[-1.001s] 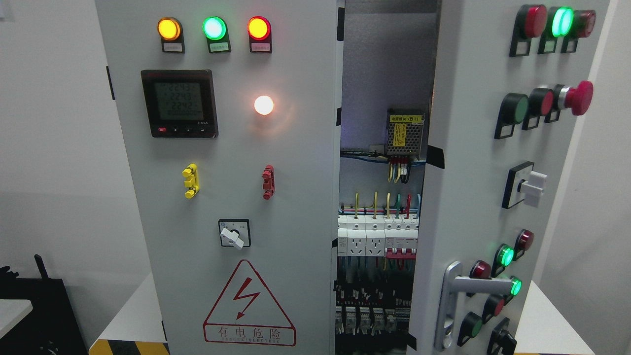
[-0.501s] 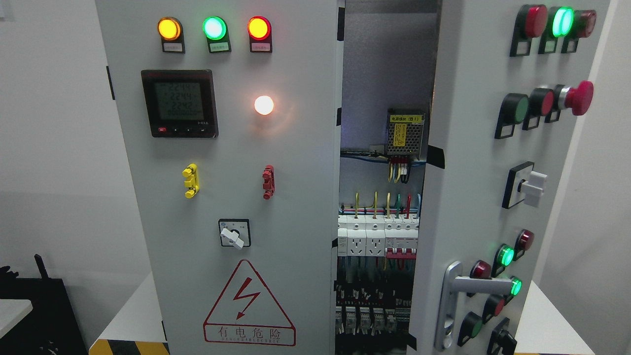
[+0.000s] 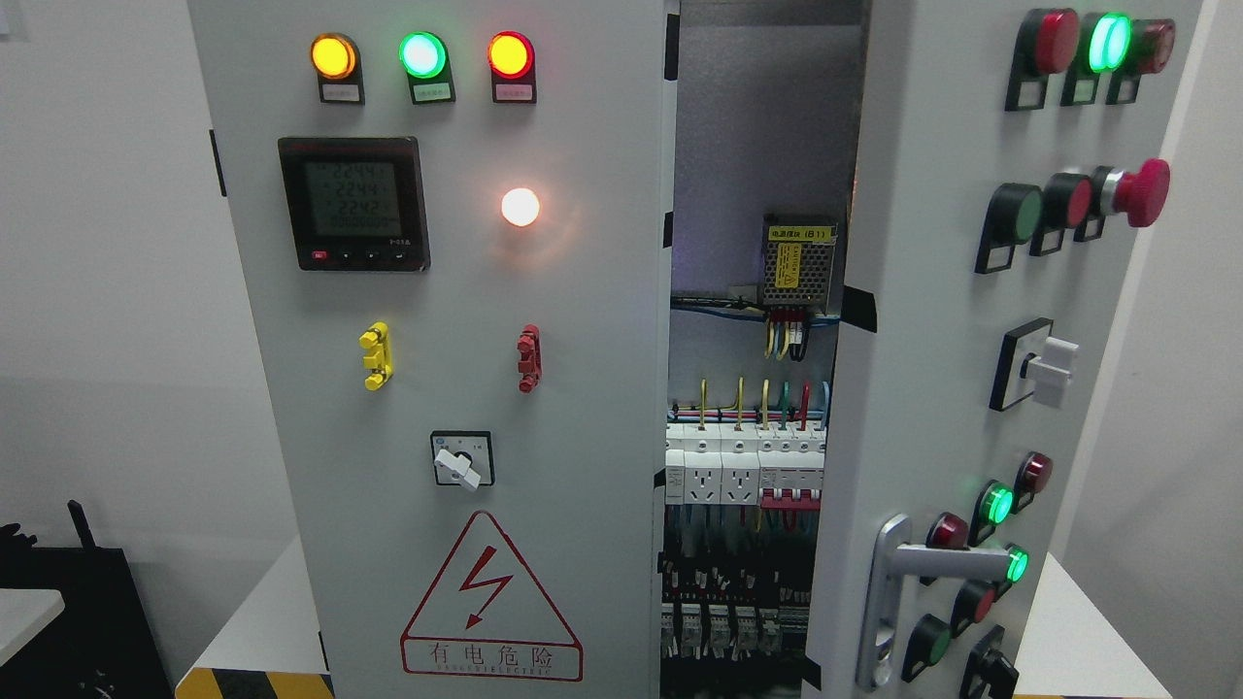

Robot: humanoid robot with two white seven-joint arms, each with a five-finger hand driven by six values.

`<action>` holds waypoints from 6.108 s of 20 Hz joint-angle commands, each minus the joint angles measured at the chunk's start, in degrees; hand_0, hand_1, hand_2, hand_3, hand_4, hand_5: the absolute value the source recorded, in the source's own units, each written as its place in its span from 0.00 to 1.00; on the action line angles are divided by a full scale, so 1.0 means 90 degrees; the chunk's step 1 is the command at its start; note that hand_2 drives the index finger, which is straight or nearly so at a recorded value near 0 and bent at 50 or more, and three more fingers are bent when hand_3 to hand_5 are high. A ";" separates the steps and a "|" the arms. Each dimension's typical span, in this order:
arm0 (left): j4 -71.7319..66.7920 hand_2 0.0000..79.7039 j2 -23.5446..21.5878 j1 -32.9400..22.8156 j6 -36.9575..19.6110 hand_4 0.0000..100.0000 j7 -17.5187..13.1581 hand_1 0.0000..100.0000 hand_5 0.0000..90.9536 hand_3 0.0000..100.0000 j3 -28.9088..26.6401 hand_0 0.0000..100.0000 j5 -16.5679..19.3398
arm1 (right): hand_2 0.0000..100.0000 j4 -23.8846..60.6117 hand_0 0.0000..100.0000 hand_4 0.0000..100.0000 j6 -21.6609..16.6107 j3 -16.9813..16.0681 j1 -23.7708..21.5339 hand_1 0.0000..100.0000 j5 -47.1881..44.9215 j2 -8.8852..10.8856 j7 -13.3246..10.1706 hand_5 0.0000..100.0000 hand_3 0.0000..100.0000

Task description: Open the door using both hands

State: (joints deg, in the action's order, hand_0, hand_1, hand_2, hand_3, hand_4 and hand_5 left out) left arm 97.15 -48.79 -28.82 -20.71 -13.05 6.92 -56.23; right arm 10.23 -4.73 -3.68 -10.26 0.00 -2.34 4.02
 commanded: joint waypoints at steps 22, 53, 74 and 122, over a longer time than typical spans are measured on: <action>0.1657 0.00 -0.1648 0.2674 0.2741 0.00 -0.0005 0.39 0.00 0.00 -0.0339 0.12 -0.1808 | 0.00 -0.0023 0.50 0.00 -0.0002 0.0282 -0.0100 0.17 0.0254 -0.0170 0.0032 0.00 0.00; 0.1979 0.00 -0.2206 0.5114 0.3180 0.00 -0.0152 0.39 0.00 0.00 0.1593 0.12 -0.2844 | 0.00 0.0016 0.50 0.00 -0.0080 0.0428 -0.0237 0.17 0.0244 -0.0160 0.0012 0.00 0.00; 0.1950 0.00 -0.2694 0.9597 0.3600 0.00 -0.0142 0.39 0.00 0.00 0.4816 0.12 -0.4700 | 0.00 0.0026 0.50 0.00 -0.0158 0.0428 -0.0325 0.17 0.0244 -0.0180 -0.0037 0.00 0.00; 0.0202 0.00 0.1046 1.2616 0.4557 0.00 -0.0152 0.39 0.00 0.00 0.6282 0.12 -0.5276 | 0.00 0.0016 0.50 0.00 -0.0246 0.0516 -0.0354 0.17 0.0254 -0.0258 -0.0047 0.00 0.00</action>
State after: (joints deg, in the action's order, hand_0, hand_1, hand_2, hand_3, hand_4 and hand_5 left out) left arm 100.21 -44.60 82.62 19.72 -14.19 62.53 -102.42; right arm 10.35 -7.01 0.00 -13.44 2.28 -4.55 4.02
